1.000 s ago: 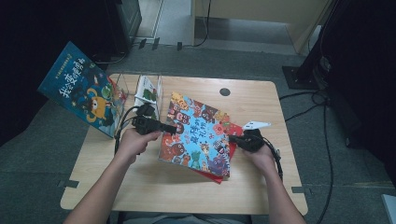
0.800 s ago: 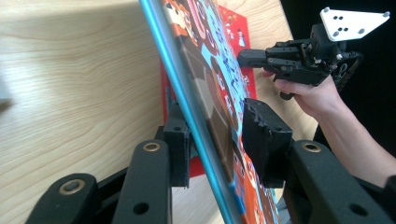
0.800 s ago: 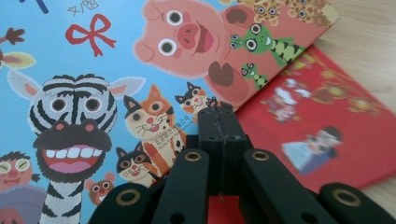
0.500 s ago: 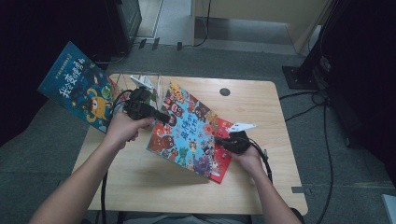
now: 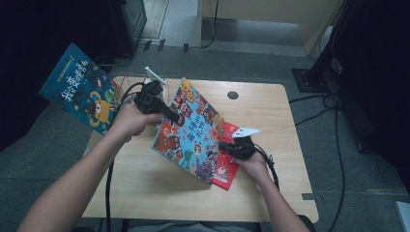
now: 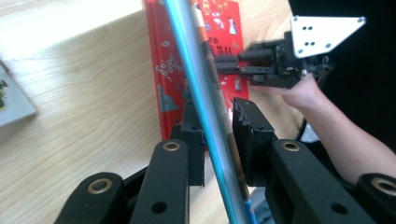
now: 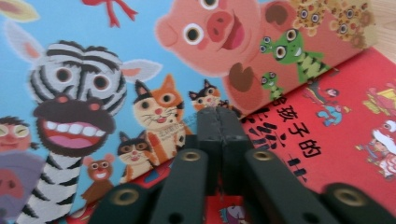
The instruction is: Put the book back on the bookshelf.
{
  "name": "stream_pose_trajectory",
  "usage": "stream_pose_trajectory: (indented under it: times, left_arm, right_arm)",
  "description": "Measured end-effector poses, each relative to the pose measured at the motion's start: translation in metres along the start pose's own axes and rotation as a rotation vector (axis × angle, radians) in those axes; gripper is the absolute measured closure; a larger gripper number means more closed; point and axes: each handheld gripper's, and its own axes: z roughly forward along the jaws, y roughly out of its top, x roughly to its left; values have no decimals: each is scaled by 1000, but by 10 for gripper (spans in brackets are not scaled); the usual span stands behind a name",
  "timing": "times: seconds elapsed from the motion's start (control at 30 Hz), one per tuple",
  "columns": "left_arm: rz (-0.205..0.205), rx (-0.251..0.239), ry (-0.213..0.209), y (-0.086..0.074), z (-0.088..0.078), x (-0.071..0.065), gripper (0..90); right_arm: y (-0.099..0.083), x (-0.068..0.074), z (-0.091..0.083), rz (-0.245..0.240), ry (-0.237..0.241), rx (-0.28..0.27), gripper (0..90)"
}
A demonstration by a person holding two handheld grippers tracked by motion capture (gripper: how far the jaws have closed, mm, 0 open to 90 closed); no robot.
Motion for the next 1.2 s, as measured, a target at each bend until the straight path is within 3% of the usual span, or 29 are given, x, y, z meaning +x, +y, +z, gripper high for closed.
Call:
stream_pose_trajectory:
  times: [0.07, 0.17, 0.33, 0.5, 0.7, 0.83, 0.93, 1.2]
  left_arm:
    - [1, 13, 2, 4, -2, 0, 772]
    - [23, 23, 14, 8, -8, -1, 779]
    - [6, 45, 30, 14, -17, -1, 807]
    - [17, 68, 53, 17, -22, -7, 819]
    - [26, 81, 77, 15, -19, -18, 816]
    - [30, 99, 62, 13, -11, -22, 804]
    - [27, 93, 67, 12, -10, -22, 801]
    - [23, 143, 51, 8, 2, -20, 787]
  right_arm:
    - [1, -4, -1, 46, 52, 4, 704]
    - [2, -6, -6, 47, 41, -11, 673]
    - [1, -11, -12, 51, 12, -39, 632]
    - [0, -8, -10, 19, -4, -14, 629]
    - [0, 3, -2, -56, 28, 13, 678]
    - [0, 8, 3, -66, 32, 6, 841]
    - [0, 10, 3, -85, 41, 9, 897]
    - [4, 16, 9, -96, 0, 3, 900]
